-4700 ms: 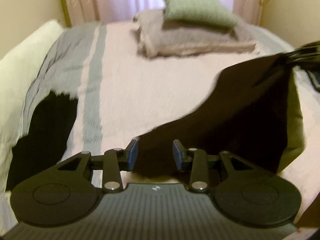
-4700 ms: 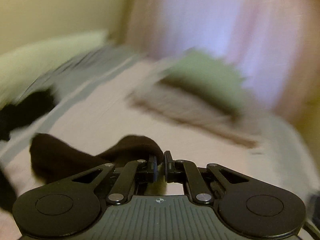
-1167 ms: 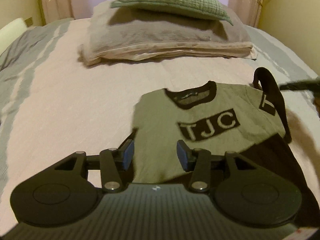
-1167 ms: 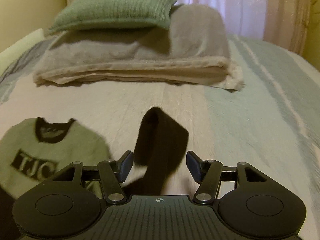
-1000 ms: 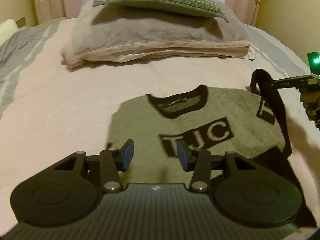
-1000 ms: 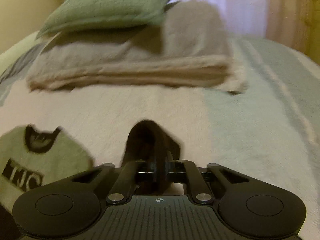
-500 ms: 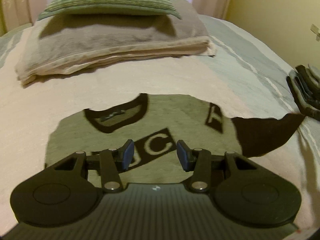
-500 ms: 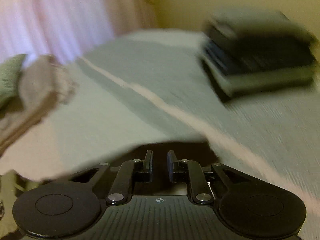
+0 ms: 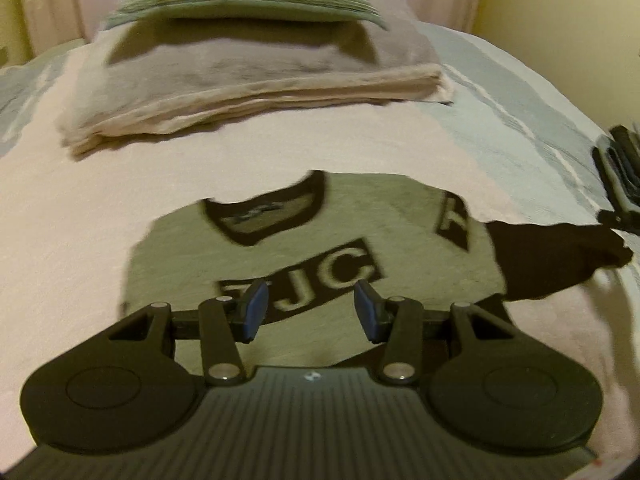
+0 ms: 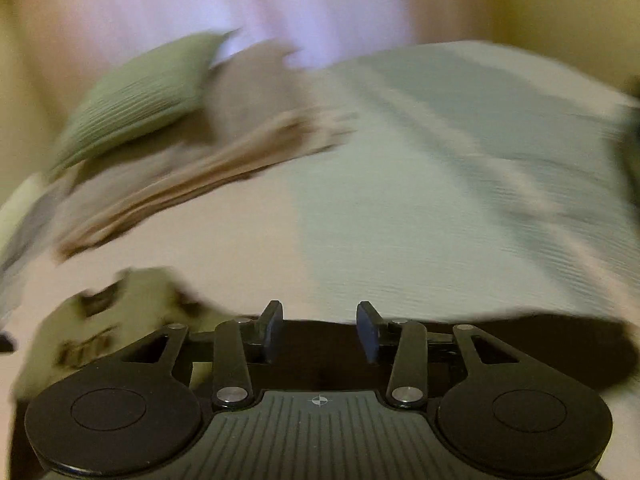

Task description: Fold large clothes

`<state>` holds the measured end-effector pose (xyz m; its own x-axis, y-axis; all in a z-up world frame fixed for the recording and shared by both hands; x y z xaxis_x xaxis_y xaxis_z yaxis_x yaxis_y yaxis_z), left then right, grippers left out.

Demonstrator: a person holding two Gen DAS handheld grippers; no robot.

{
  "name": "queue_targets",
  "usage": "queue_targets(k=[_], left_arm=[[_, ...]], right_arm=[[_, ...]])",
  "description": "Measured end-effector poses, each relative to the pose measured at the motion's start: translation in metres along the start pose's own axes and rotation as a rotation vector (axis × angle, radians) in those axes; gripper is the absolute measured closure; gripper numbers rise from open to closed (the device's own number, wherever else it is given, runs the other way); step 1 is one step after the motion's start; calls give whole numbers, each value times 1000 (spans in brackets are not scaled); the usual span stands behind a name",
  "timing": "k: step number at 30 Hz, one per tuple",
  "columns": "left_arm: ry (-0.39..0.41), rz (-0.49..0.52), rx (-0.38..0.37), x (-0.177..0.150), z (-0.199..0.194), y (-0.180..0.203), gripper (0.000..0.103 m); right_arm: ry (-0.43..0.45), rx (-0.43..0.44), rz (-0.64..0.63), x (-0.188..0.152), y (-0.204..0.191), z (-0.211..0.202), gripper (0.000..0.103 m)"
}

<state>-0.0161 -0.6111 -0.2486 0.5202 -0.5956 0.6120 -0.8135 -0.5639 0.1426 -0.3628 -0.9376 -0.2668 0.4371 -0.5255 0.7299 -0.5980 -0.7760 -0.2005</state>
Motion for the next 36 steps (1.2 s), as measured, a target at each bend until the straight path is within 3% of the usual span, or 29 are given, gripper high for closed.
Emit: queue_targets(k=[4, 8, 14, 18, 22, 26, 29, 32, 36], left_arm=[[31, -29, 57, -1, -18, -44, 57], [49, -37, 100, -3, -27, -96, 50], [-12, -72, 108, -29, -21, -184, 49], [-99, -125, 2, -46, 9, -220, 50], [-168, -117, -112, -53, 43, -223, 50], [-218, -69, -139, -60, 62, -218, 58], [-202, -153, -164, -61, 54, -233, 63], [-203, -182, -139, -64, 48, -245, 75], [-244, -175, -168, -70, 57, -240, 85]], right_arm=[[-54, 186, -177, 32, -69, 54, 58], [-87, 260, -299, 55, -136, 96, 57], [-130, 224, -440, 63, -188, 148, 55], [-189, 150, -477, 61, -198, 185, 54], [-237, 116, -501, 58, -199, 204, 54], [-249, 108, -457, 58, -193, 205, 54], [-259, 117, -437, 57, -191, 209, 55], [-264, 106, -440, 53, -194, 211, 66], [-267, 104, -390, 52, -192, 211, 91]])
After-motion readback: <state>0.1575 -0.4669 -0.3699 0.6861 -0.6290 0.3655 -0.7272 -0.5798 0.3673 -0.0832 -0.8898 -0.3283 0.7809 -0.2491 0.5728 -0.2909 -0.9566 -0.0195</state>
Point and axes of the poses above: each gripper's, at about its wrist camera, not at the fingertips, and z roughly the way its jaws point, y to its right, x to its top, the point moved 1 cm from there along z, roughly the way its jaws point, and after that the axes turned 8 degrees about -z, right-handed, at the moved point
